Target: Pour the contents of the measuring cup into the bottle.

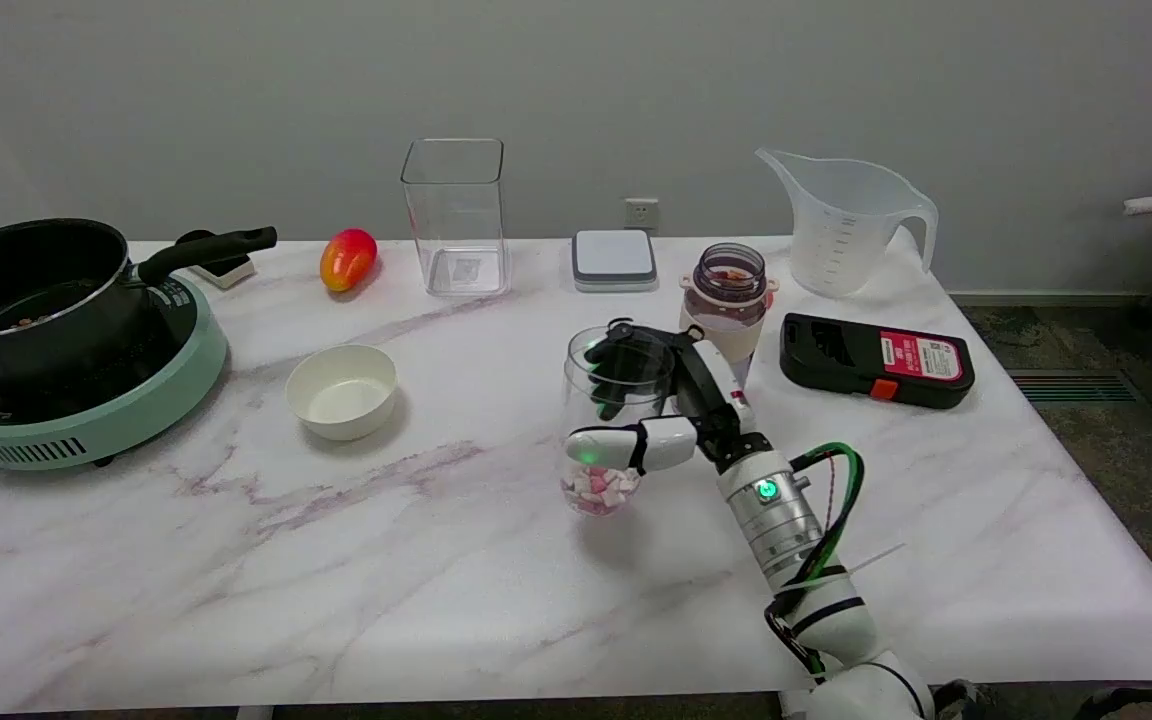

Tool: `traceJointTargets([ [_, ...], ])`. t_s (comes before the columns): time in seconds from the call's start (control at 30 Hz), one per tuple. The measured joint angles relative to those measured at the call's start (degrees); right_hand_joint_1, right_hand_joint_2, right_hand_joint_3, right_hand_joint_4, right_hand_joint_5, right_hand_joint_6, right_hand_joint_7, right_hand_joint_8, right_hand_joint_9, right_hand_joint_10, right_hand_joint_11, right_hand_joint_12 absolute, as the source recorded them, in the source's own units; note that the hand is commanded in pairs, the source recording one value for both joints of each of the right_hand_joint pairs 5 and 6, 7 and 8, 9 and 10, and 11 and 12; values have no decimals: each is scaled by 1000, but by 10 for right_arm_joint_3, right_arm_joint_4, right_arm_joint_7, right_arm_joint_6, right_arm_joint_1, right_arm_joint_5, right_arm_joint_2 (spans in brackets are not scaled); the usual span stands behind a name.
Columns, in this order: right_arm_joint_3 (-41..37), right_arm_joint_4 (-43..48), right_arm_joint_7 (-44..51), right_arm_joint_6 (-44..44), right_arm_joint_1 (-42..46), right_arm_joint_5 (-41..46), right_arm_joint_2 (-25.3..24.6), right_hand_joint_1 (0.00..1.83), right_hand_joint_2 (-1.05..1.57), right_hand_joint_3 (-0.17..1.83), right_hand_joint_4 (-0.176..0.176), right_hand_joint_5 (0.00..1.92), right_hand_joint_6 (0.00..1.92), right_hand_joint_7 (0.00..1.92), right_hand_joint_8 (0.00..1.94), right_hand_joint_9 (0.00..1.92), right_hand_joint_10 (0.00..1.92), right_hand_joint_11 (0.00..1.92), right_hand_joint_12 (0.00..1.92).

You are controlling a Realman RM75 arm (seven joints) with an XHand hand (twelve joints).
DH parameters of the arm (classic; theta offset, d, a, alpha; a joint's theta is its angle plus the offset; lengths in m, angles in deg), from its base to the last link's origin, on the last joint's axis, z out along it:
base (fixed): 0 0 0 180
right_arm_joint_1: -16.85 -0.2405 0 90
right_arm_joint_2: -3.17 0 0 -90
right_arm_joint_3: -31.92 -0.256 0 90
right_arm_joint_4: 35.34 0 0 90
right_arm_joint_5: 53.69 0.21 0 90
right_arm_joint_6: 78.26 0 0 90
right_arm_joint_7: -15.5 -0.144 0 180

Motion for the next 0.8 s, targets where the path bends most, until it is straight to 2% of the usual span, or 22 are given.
traceJointTargets([
  [0.47,4,45,34,-128,83,17,2,1234,1571,233,0,1920,1920,1898,1898,1708,1708,1418,1418],
  [0.8,5,93,94,-229,147,39,14,1248,1571,230,0,1920,1920,1899,1899,1719,1719,1436,1436],
])
